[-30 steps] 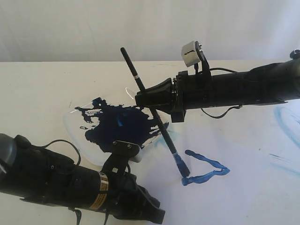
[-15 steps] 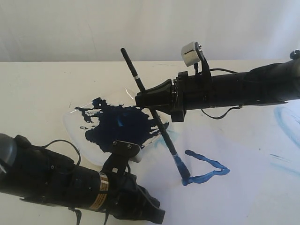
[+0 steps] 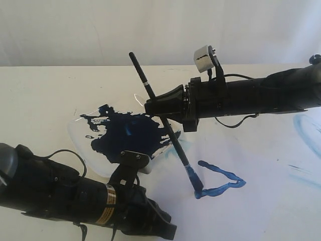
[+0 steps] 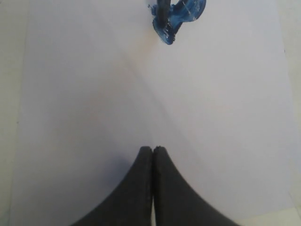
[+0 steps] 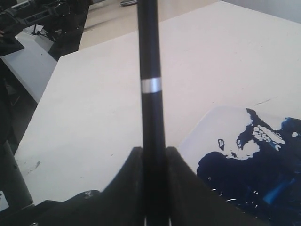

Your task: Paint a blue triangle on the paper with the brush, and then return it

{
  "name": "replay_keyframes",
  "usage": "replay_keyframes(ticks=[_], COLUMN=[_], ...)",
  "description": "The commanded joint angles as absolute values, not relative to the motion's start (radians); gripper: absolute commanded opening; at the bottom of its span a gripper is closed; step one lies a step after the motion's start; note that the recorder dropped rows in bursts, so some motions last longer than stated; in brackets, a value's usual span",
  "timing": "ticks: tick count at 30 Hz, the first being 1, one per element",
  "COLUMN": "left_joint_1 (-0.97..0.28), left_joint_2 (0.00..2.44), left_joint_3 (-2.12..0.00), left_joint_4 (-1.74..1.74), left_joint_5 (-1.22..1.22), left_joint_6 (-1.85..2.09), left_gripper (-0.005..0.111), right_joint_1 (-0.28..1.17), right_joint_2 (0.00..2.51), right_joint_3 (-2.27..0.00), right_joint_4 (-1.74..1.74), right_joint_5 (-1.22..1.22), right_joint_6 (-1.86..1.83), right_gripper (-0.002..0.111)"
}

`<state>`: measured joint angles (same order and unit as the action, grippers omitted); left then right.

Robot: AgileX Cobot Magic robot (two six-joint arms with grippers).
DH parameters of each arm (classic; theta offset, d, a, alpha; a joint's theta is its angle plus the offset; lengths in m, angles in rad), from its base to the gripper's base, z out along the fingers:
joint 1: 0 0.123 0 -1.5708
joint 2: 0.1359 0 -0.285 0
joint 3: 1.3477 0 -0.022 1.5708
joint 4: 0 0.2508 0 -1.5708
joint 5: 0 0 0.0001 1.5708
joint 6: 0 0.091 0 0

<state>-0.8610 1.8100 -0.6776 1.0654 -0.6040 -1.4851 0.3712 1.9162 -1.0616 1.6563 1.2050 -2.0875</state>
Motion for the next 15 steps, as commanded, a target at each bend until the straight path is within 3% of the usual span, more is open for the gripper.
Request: replay_keyframes(ticks=[1,15], left_joint_1=[-0.861,-0.861], left_joint_2=[1.815,1.815], left_joint_3=[-0.659,-0.659], left_joint_4=[1.087,1.087], left_joint_5=[-0.527,-0.527], left_joint_6=[-1.483,-1.483], left_gripper=[0.000,0.000], right_joint_1=[0.369,0.358], right_joint_2=[1.917,1.917], right_joint_3=[-1.058,-1.064], right_joint_4=[1.669,1.710], right_joint_5=[1.220,1.127], right_joint_6=[-2.113,-2.131], right_gripper=[0.000,0.000])
